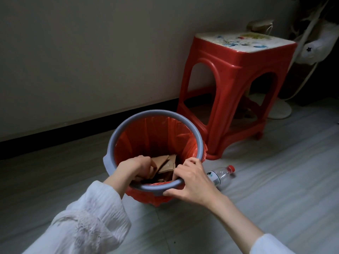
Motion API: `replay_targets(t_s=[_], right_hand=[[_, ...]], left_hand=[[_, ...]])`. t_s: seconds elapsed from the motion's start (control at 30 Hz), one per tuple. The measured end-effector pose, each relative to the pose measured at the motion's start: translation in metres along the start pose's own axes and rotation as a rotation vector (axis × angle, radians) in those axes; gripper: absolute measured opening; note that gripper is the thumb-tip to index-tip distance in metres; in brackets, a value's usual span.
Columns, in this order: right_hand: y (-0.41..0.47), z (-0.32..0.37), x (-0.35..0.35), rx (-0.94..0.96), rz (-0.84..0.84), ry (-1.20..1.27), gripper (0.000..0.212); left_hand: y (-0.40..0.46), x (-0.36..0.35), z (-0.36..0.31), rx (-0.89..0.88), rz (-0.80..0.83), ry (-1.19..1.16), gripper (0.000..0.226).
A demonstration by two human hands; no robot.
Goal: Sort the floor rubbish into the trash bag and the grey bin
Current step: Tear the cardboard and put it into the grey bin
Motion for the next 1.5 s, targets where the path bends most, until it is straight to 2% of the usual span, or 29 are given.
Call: replay_targets(t_s=[0.2, 0.33, 0.4, 0.47, 0.53, 0.6, 0.7, 0.77, 0.83, 0.93, 0.97, 1.03, 1.13, 1.2, 1.33, 1.5], right_hand=[[-0.014, 0.001, 0.004, 0.021, 0.094, 0.033, 0.044], [-0.009, -0.001, 0.006, 0.01, 0.137, 0.047, 0.048], [-0.003, -0.002, 0.008, -0.036, 0.217, 0.042, 0.057], [0.003, -0.006, 0.015, -0.06, 0.274, 0.018, 0.062], [0.008, -0.001, 0.018, -0.064, 0.325, -0.03, 0.05], [0.006, -0.013, 0.024, -0.162, 0.345, 0.022, 0.04], [0.004, -0.019, 0.036, -0.297, 0.304, 0.175, 0.033], [0.004, -0.013, 0.041, -0.347, 0.267, 0.218, 0.027], [0.007, -0.003, 0.039, -0.335, 0.239, 0.121, 0.027], [0.026, 0.02, 0.027, -0.175, 0.182, -0.061, 0.033], [0.035, 0.029, 0.017, -0.114, 0.219, -0.081, 0.039], [0.053, 0.046, -0.011, 0.007, 0.399, -0.15, 0.055], [0.072, 0.056, -0.058, 0.128, 0.749, -0.406, 0.079], [0.079, 0.054, -0.084, 0.171, 0.91, -0.538, 0.085], [0.081, 0.058, -0.111, 0.272, 0.977, -0.53, 0.067], [0.086, 0.056, -0.104, 0.182, 1.104, -0.471, 0.057]], left_hand=[[-0.028, -0.005, 0.013, -0.058, -0.027, -0.009, 0.043], [-0.049, 0.005, 0.032, -0.111, -0.277, 0.042, 0.028], [-0.069, 0.007, 0.036, -0.166, -0.341, 0.053, 0.027], [-0.083, 0.004, 0.034, -0.204, -0.314, 0.072, 0.036], [-0.103, -0.006, 0.038, -0.214, -0.24, 0.104, 0.043], [-0.11, -0.012, 0.027, -0.242, -0.173, 0.105, 0.045], [-0.122, -0.024, 0.011, -0.313, -0.15, 0.012, 0.038], [-0.128, -0.029, 0.01, -0.339, -0.144, -0.076, 0.045], [-0.129, -0.03, 0.017, -0.331, -0.17, -0.086, 0.054], [-0.132, -0.031, 0.032, -0.332, -0.356, 0.015, 0.07], [-0.134, -0.034, 0.037, -0.339, -0.448, 0.024, 0.073], [-0.138, -0.04, 0.044, -0.37, -0.622, 0.029, 0.07], [-0.138, -0.045, 0.047, -0.403, -0.771, 0.078, 0.06], [-0.136, -0.044, 0.047, -0.409, -0.848, 0.104, 0.056], [-0.137, -0.048, 0.046, -0.419, -1.005, 0.108, 0.05], [-0.132, -0.051, 0.049, -0.415, -1.063, 0.087, 0.048]])
Point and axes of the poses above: each hand's wrist, its own y-axis towards the middle knuckle, its own x-axis out of the back of the hand, z = x × y, the point moved 5 cm from there along y, towards the middle knuckle
